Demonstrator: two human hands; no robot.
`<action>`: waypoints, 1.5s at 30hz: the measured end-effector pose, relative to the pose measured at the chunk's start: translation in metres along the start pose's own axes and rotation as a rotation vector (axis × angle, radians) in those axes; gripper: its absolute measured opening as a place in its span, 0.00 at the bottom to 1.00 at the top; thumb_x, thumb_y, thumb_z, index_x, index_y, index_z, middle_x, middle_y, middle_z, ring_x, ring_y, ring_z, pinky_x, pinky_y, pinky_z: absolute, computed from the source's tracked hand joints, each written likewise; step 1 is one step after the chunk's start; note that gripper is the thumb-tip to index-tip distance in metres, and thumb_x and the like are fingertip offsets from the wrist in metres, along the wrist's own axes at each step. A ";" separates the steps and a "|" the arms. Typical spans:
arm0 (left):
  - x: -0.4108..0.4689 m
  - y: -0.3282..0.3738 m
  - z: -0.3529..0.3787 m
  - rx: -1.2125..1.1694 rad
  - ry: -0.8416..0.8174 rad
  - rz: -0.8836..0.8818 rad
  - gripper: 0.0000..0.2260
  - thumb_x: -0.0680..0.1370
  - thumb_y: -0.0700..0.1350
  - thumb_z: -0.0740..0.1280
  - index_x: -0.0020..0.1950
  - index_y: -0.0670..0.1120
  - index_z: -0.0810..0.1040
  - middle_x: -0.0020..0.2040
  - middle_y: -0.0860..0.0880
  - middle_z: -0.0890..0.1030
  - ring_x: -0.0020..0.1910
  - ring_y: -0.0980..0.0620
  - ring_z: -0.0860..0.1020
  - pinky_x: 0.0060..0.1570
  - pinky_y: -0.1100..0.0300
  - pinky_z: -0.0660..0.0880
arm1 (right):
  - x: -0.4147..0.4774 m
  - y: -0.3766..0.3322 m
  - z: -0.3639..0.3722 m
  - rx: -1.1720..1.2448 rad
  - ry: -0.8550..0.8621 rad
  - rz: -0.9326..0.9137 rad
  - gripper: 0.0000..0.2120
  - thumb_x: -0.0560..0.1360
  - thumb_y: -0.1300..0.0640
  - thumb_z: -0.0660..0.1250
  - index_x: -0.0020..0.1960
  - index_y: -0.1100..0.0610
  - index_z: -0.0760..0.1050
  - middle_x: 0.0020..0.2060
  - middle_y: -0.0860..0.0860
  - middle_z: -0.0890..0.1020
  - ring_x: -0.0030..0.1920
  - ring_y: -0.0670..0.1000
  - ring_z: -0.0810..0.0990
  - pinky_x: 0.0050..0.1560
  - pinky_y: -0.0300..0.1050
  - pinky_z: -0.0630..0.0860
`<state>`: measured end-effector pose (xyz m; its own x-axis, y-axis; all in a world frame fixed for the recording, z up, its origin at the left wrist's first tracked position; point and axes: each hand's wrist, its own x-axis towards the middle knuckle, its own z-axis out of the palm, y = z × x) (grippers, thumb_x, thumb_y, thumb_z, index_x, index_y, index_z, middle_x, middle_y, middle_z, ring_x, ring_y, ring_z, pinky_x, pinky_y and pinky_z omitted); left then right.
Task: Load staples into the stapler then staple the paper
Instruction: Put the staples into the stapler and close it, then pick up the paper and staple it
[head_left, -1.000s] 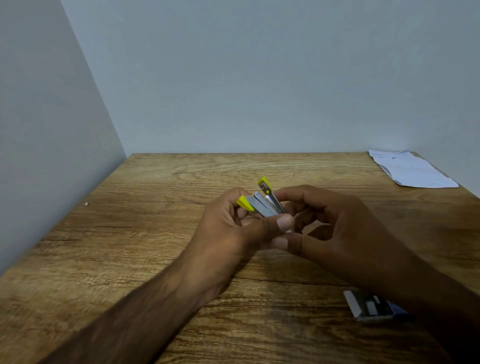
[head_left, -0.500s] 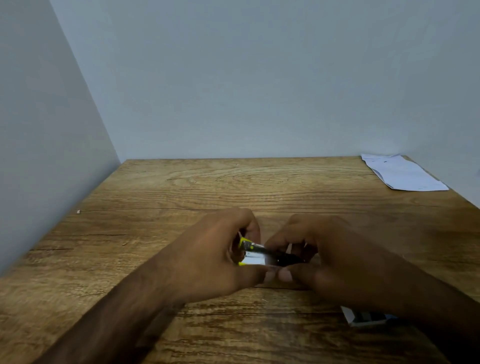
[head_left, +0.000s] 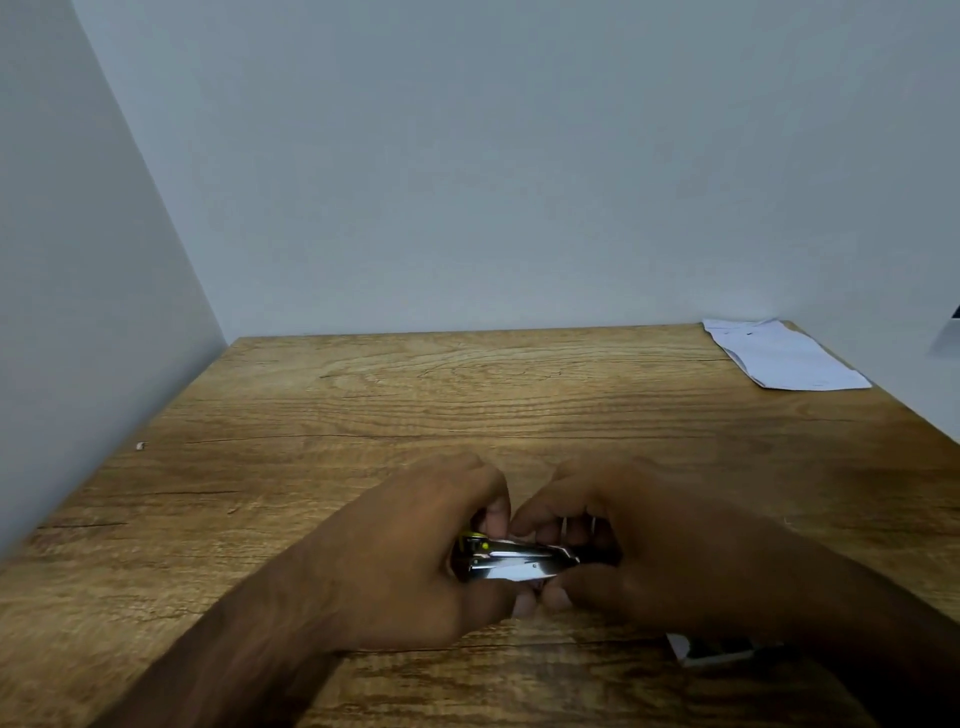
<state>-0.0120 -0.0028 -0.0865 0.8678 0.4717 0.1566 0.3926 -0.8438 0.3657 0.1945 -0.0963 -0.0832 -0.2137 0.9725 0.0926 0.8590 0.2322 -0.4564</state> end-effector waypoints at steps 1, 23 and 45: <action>0.000 0.000 -0.001 -0.022 0.005 -0.006 0.18 0.68 0.65 0.75 0.47 0.58 0.74 0.44 0.61 0.76 0.46 0.61 0.74 0.39 0.69 0.70 | 0.000 0.002 -0.001 0.021 -0.001 -0.001 0.20 0.66 0.43 0.75 0.58 0.37 0.78 0.46 0.36 0.81 0.46 0.37 0.79 0.38 0.32 0.74; 0.172 0.083 0.030 0.084 0.019 0.191 0.22 0.79 0.54 0.70 0.70 0.50 0.71 0.69 0.52 0.74 0.61 0.52 0.74 0.59 0.56 0.73 | -0.038 0.146 -0.077 -0.214 0.544 0.839 0.35 0.66 0.44 0.69 0.72 0.45 0.67 0.73 0.46 0.70 0.72 0.55 0.67 0.65 0.57 0.67; 0.249 0.095 0.086 0.194 -0.156 0.190 0.13 0.84 0.52 0.58 0.60 0.45 0.75 0.59 0.46 0.80 0.59 0.44 0.78 0.61 0.45 0.73 | -0.042 0.169 -0.080 -0.260 0.219 0.921 0.22 0.77 0.43 0.55 0.68 0.47 0.70 0.71 0.48 0.71 0.72 0.53 0.67 0.67 0.59 0.65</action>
<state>0.2675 0.0127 -0.0916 0.9617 0.2681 0.0569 0.2564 -0.9534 0.1590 0.3853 -0.0964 -0.0937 0.6598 0.7509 -0.0279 0.7277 -0.6478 -0.2253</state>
